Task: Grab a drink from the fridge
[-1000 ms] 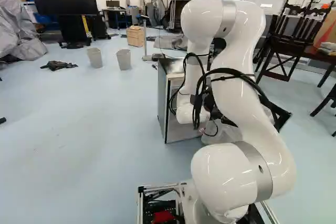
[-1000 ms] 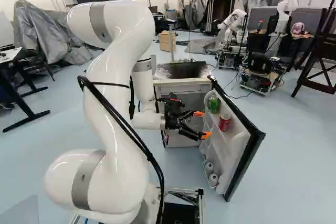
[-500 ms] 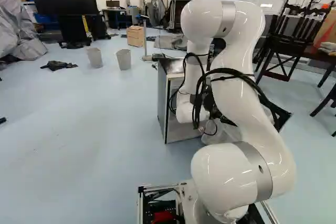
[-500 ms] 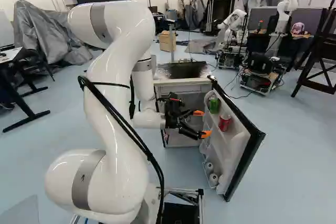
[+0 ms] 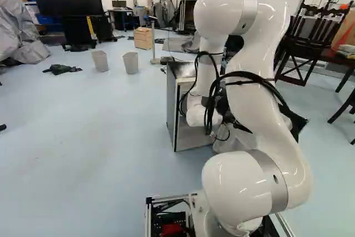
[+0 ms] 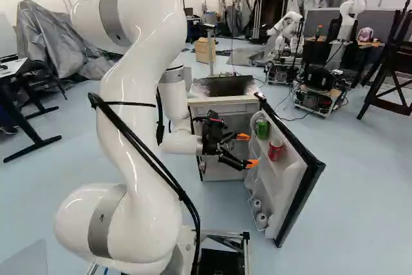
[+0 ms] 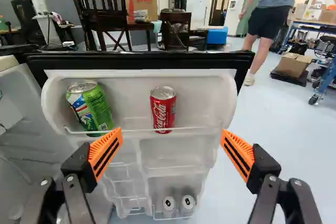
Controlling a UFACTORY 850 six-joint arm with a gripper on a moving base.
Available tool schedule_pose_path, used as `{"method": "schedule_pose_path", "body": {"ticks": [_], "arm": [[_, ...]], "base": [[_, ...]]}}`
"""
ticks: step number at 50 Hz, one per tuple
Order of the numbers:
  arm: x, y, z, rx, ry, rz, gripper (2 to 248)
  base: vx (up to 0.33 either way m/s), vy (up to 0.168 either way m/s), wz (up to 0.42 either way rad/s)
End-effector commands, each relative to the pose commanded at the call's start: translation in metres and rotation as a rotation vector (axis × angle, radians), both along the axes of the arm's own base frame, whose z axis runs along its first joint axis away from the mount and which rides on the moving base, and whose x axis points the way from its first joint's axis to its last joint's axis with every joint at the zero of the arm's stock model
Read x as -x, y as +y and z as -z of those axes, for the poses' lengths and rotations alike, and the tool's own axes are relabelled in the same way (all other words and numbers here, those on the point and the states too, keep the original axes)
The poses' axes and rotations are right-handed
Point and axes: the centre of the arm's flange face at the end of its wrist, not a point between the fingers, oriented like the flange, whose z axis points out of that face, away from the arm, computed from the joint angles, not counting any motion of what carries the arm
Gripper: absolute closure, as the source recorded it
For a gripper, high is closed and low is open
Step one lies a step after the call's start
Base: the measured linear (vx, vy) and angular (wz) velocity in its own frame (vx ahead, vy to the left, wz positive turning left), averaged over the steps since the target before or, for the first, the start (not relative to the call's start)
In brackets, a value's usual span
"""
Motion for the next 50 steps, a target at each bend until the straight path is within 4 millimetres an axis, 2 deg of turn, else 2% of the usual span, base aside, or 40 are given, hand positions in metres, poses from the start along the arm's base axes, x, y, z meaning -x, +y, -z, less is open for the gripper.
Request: {"method": "schedule_pose_path", "body": {"ticks": [13,50], "arm": [[0.0,-0.001,-0.013,-0.027,-0.029,-0.006,3],[-0.019,-0.01,-0.009,-0.078,-0.034,-0.101,3]], "base": [[0.0,0.0,0.0],[0.0,0.0,0.0]]}}
